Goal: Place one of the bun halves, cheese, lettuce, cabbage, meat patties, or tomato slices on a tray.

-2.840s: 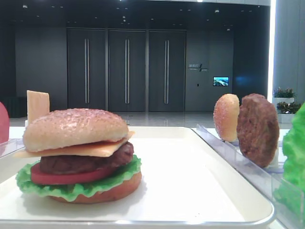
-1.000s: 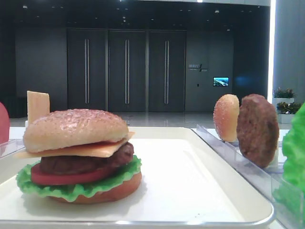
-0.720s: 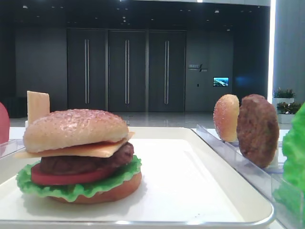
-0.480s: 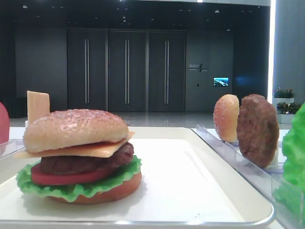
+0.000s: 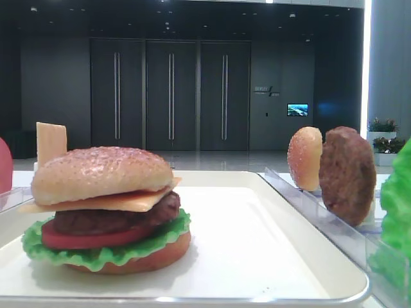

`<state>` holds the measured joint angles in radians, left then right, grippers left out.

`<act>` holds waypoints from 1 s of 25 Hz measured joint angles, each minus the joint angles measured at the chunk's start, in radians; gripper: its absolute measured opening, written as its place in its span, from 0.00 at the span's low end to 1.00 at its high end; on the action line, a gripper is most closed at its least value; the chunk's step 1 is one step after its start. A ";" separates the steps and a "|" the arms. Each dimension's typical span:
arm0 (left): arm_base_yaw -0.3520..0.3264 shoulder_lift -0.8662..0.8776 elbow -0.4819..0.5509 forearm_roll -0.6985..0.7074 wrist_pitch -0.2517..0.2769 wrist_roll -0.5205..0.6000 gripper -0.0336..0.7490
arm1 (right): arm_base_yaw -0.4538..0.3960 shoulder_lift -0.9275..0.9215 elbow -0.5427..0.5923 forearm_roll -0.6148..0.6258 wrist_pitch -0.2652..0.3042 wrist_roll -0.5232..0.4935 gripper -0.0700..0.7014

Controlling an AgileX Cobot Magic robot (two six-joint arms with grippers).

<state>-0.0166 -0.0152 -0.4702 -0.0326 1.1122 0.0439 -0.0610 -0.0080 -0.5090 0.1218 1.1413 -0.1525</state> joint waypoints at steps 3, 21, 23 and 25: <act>0.000 0.000 0.000 0.000 0.000 0.000 0.31 | 0.000 0.000 0.000 0.000 0.000 0.000 0.46; 0.000 0.000 0.000 0.000 0.000 0.000 0.31 | 0.000 0.000 0.000 0.000 0.000 0.000 0.46; 0.000 0.000 0.000 0.000 0.000 0.000 0.31 | 0.000 0.000 0.000 0.000 0.000 0.000 0.46; 0.000 0.000 0.000 0.000 0.000 0.000 0.31 | 0.000 0.000 0.000 0.000 0.000 0.000 0.46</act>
<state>-0.0166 -0.0152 -0.4702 -0.0326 1.1122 0.0439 -0.0610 -0.0080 -0.5090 0.1218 1.1413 -0.1525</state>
